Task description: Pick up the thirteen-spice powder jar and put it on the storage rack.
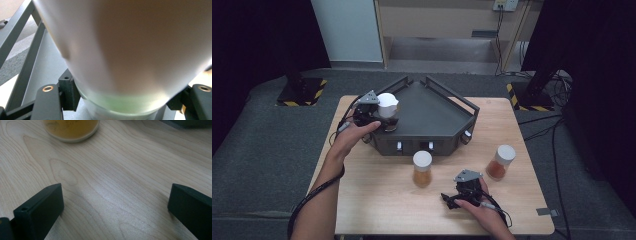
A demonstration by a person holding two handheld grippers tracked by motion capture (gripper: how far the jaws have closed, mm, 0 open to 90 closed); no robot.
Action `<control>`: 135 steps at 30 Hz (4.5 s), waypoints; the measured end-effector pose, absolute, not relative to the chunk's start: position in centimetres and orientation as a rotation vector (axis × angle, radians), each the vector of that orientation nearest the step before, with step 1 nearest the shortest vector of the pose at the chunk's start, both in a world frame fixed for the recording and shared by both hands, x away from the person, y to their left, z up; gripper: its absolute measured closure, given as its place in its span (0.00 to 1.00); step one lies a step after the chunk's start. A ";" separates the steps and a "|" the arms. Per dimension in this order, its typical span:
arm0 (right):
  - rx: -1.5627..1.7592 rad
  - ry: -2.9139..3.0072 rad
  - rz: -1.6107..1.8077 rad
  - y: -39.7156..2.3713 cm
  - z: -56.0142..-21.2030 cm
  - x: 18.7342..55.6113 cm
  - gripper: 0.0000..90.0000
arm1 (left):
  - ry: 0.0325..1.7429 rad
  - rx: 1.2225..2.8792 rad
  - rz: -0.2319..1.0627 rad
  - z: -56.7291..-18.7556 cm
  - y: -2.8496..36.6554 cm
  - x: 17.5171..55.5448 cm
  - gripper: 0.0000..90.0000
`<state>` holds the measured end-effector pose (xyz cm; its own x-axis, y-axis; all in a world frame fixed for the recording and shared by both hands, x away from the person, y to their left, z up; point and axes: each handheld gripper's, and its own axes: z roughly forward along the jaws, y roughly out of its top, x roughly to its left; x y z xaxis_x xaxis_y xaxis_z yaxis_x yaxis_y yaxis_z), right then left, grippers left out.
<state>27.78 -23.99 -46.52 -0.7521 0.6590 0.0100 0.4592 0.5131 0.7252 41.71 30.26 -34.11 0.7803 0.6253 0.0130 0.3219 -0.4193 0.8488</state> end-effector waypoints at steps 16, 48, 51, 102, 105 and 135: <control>0.943 2.490 1.075 -24.0 -46.5 27.8 0.01 | 0.703 2.030 0.412 -34.3 30.3 41.7 0.31; 0.943 2.490 1.075 -24.0 -46.5 27.8 0.01 | 0.772 2.015 0.506 -33.2 31.0 37.4 0.04; 0.942 2.490 1.075 -24.0 -46.5 27.8 0.01 | 0.777 2.016 0.523 -32.9 30.9 36.9 0.04; 0.943 2.490 1.074 -24.0 -46.5 27.8 0.01 | 0.913 1.996 0.564 -38.6 32.9 25.3 0.02; 0.942 2.490 1.074 -24.0 -46.5 27.8 0.01 | 0.925 1.997 0.553 -39.4 33.0 24.7 0.02; 0.947 2.489 1.072 -24.0 -46.5 27.7 0.01 | 1.131 2.095 0.525 -44.6 31.0 21.9 0.02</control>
<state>27.72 -23.96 -46.50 -0.7498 0.6616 0.0098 0.4615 0.5123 0.7242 21.85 30.99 -44.64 0.5392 0.8418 0.0260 0.5634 -0.3835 0.7318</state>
